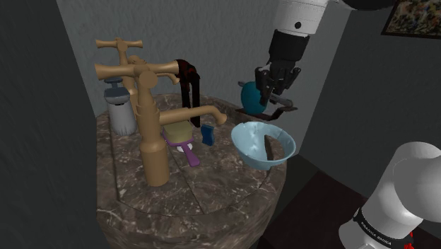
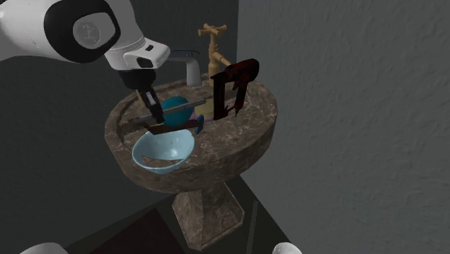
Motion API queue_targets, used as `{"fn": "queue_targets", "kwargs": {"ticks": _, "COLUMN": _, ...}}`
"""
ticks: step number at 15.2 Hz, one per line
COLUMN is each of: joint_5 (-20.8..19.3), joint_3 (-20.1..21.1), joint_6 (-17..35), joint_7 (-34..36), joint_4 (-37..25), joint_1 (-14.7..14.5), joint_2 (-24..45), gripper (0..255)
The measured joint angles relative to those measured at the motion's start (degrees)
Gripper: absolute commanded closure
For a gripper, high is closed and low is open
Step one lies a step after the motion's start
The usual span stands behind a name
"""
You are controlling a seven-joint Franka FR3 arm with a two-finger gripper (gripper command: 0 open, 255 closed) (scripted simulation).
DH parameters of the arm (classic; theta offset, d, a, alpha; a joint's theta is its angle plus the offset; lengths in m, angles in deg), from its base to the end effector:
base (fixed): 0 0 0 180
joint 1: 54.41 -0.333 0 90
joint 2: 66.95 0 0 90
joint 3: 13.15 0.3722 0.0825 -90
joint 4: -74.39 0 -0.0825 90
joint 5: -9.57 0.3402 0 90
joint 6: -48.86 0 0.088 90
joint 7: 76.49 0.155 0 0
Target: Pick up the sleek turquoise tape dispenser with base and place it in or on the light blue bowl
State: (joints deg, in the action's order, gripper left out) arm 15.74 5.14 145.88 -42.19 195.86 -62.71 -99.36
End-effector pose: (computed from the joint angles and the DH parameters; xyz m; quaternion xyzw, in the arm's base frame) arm 0.2703 0.1912 0.6247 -0.9939 0.0891 -0.0654 0.0014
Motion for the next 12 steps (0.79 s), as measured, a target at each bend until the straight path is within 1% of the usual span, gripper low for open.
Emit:
{"fn": "queue_targets", "kwargs": {"ticks": 2, "joint_5": 1.13, "joint_3": -0.13, "joint_6": -1.98, "joint_7": 0.46, "joint_4": 2.68, "joint_1": -1.16, "joint_2": -4.73, "gripper": 255}}
{"fn": "queue_targets", "kwargs": {"ticks": 3, "joint_5": 1.4, "joint_3": -0.02, "joint_6": -1.83, "joint_7": 0.63, "joint_4": 3.77, "joint_1": -1.44, "joint_2": -5.7, "gripper": 255}}
{"fn": "queue_targets", "kwargs": {"ticks": 12, "joint_5": 2.54, "joint_3": 0.86, "joint_6": 4.03, "joint_7": 0.85, "joint_4": 11.92, "joint_1": -2.29, "joint_2": -8.03, "gripper": 255}}
